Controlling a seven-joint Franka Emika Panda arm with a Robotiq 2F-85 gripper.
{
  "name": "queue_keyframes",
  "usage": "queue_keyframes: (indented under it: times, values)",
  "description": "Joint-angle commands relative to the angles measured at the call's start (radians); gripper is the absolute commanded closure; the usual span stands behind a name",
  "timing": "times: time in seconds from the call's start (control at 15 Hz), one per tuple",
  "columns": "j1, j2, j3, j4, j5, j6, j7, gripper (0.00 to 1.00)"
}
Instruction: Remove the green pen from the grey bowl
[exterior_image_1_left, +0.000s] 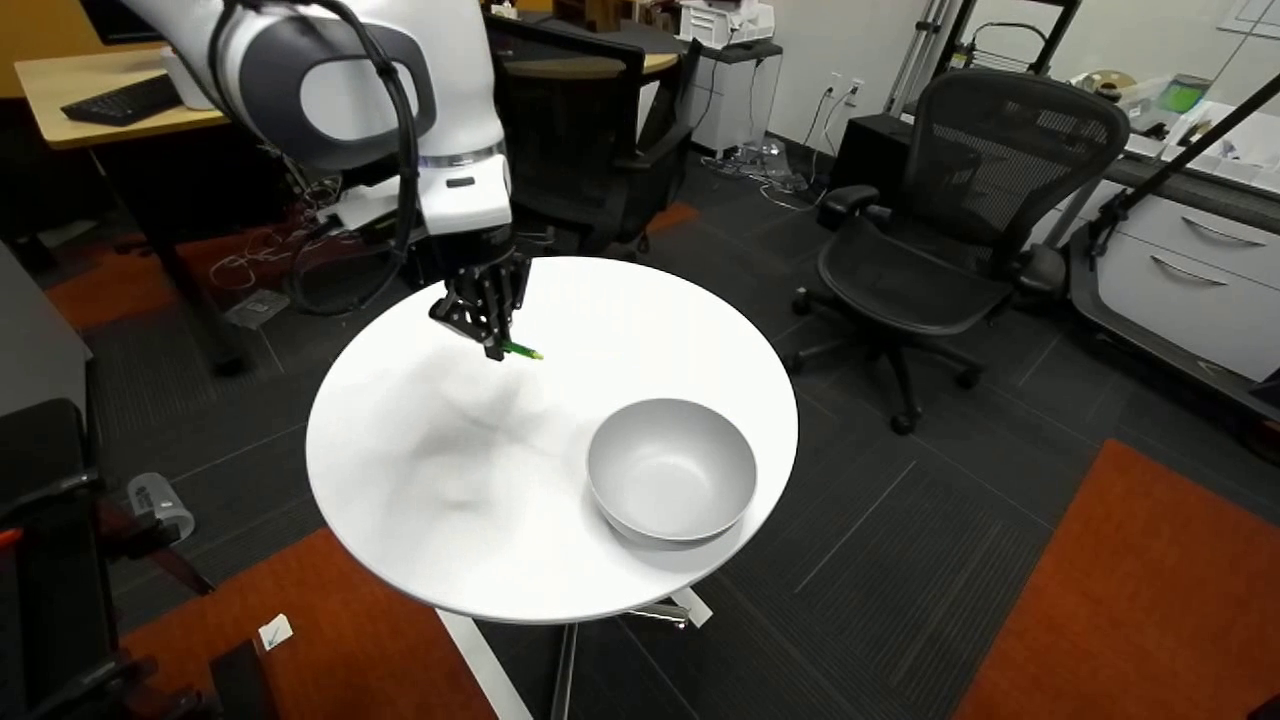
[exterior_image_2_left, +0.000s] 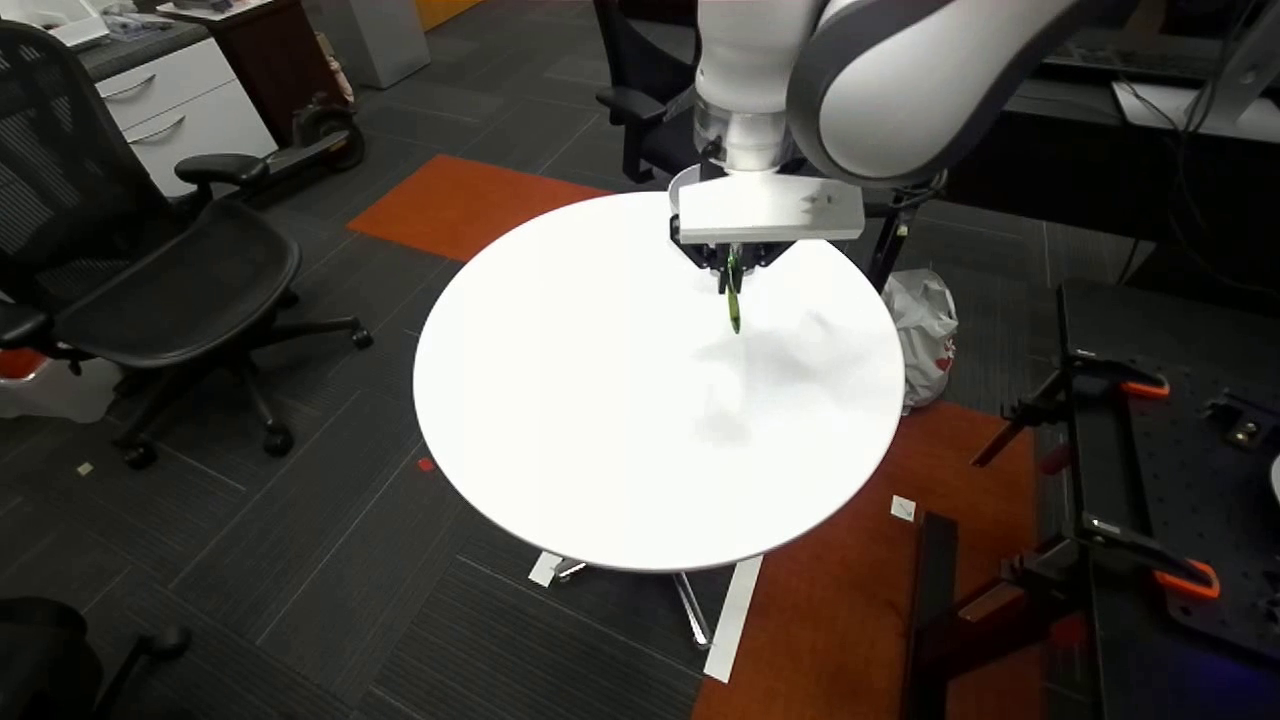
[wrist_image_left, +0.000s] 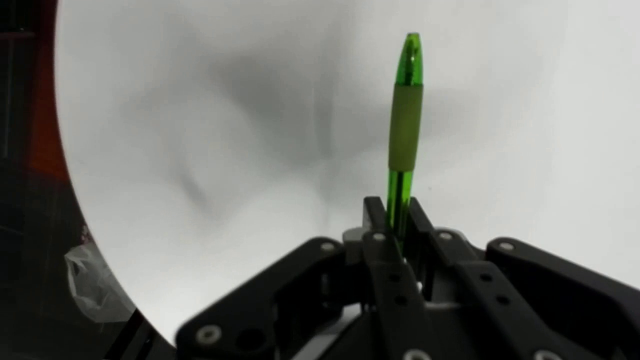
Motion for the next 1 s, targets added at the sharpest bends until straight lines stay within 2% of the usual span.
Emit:
queue_keyframes:
  times: [0.0, 0.53, 0.6, 0.73, 0.93]
  values:
    - [0.036, 0.028, 0.006, -0.064, -0.062, 0.048, 0.064, 0.97]
    - [0.066, 0.103, 0.006, -0.128, -0.022, 0.203, 0.056, 0.97]
    - [0.068, 0.104, 0.003, -0.133, -0.017, 0.214, 0.055, 0.64]
    - [0.068, 0.104, 0.002, -0.141, -0.005, 0.229, 0.05, 0.56]
    - [0.07, 0.086, -0.004, -0.15, 0.002, 0.236, 0.048, 0.32]
